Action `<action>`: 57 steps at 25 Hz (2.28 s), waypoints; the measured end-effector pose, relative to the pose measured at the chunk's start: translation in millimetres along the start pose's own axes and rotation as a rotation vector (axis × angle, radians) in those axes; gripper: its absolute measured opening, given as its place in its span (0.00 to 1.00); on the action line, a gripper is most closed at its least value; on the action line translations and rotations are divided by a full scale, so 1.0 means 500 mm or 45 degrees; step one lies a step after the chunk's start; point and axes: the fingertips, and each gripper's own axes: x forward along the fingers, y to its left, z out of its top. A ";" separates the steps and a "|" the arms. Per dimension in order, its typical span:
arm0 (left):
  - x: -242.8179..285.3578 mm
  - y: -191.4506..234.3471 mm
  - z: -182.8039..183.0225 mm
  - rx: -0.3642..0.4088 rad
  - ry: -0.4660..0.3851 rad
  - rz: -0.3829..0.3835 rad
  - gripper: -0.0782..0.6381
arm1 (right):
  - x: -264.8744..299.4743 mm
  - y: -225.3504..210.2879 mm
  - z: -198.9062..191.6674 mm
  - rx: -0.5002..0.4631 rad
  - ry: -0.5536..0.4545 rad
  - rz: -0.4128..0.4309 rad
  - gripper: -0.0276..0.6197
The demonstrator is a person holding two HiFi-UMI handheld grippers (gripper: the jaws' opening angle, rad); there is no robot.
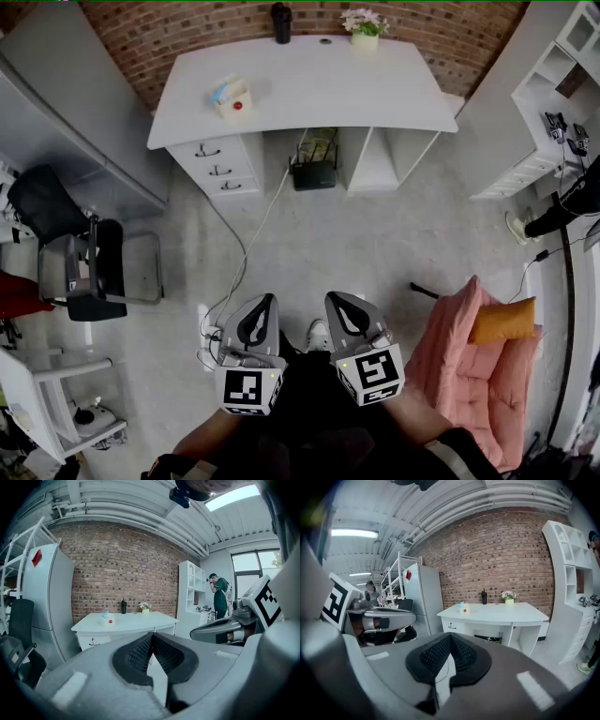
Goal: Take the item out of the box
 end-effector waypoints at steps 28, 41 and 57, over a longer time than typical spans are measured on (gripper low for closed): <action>-0.004 -0.005 0.019 0.010 -0.010 0.020 0.12 | -0.004 -0.010 0.010 0.079 -0.031 0.019 0.05; 0.091 0.112 0.027 -0.054 0.023 -0.039 0.12 | 0.132 -0.011 0.045 0.085 0.027 -0.034 0.05; 0.208 0.335 0.105 -0.079 -0.032 -0.045 0.12 | 0.371 0.003 0.177 0.054 0.018 -0.062 0.05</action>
